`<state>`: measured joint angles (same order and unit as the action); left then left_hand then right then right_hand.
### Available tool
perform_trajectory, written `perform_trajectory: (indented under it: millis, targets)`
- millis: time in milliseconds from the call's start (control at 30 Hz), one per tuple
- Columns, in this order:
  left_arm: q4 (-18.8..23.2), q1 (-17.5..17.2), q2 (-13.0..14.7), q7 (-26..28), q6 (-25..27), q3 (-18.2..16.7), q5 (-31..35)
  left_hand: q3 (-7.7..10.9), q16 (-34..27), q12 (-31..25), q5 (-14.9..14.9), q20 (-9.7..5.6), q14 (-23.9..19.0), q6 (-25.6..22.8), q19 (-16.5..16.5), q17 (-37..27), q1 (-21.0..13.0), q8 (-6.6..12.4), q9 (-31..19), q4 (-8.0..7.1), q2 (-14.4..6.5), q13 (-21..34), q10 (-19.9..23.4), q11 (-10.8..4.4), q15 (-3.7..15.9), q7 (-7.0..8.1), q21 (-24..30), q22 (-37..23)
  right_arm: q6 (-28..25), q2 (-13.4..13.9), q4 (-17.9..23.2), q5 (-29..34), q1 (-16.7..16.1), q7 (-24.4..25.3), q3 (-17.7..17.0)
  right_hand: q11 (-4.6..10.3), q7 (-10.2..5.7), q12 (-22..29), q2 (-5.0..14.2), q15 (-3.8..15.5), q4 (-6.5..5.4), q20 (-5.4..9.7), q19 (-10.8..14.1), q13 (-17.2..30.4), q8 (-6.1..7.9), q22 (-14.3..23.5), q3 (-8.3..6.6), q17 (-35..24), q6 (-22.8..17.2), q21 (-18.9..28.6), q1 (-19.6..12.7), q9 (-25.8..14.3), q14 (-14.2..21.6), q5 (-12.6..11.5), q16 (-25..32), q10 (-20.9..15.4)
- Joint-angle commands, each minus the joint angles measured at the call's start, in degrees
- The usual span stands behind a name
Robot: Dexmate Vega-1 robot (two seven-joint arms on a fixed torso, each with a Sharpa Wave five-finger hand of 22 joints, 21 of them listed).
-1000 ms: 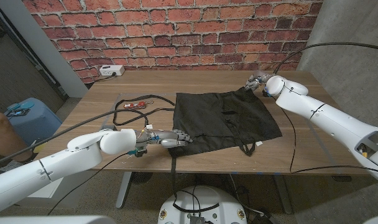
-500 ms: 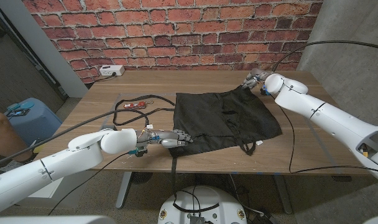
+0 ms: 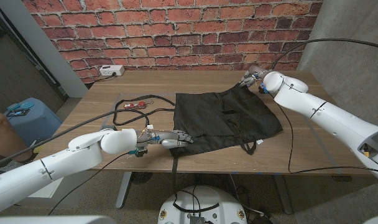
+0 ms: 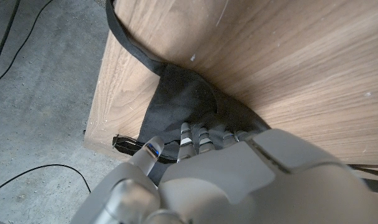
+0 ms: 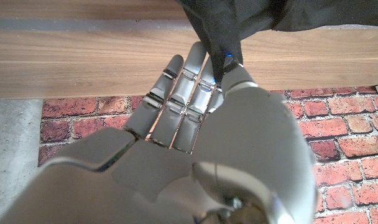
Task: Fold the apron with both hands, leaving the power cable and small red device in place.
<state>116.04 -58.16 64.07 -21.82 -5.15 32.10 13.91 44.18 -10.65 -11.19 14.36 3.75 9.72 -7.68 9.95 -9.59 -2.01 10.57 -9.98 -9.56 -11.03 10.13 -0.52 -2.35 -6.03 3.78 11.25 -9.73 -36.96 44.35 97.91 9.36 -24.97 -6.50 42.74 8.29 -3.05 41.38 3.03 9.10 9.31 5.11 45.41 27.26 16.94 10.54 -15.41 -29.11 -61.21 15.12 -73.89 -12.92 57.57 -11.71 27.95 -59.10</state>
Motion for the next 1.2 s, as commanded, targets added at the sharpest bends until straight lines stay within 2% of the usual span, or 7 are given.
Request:
perform_trajectory:
  millis: [33,533,1200]
  targets:
    - [0.00,0.07,0.06,-0.28,-0.51,0.11,0.21,0.44,0.08,0.03,-0.30,-0.05,2.37,-0.14,5.22,-0.13,-0.60,-0.15,-0.32,0.05,-0.27,0.05,0.23,-0.31,0.26,0.38,0.31,-0.32,-1.30,-0.09,2.32,-0.78,0.23,-0.46,0.07,-0.18,0.26,0.25,-0.07,4.73,-0.13,0.59,0.48,0.13,-0.22,0.19,0.16,-0.29,-0.22,0.22,-0.84,-0.27,0.65,-0.39,-0.21,-0.61]
    - [0.50,-0.60,0.55,0.00,-0.69,-0.24,0.31,0.63,0.13,0.04,-0.30,-0.07,2.33,-0.22,5.18,-0.10,-0.90,-0.13,-0.31,0.27,-0.23,0.04,0.25,-0.26,0.29,0.42,0.24,-0.30,-1.22,-1.16,3.89,-1.15,1.48,-1.47,1.34,-0.38,0.46,0.14,-0.01,4.73,-0.18,0.53,0.55,0.35,-0.48,0.21,0.36,-0.66,-0.24,0.30,-1.25,-0.32,0.94,-0.36,-0.91,-0.50]
    - [0.15,-0.16,0.12,-0.46,-1.30,-0.09,0.61,0.89,0.22,0.08,-0.28,-0.21,2.35,-0.29,5.13,-0.07,-1.40,-0.13,-0.30,0.63,-0.12,0.03,0.25,-0.36,0.44,0.54,0.14,-0.29,-1.09,-1.55,6.08,-2.39,2.10,-1.53,0.80,-0.68,0.73,0.05,0.13,4.72,-0.32,0.33,0.82,0.55,-0.80,0.23,0.71,-1.36,-0.28,0.49,-1.52,-0.38,1.66,-0.26,-1.41,-0.59]
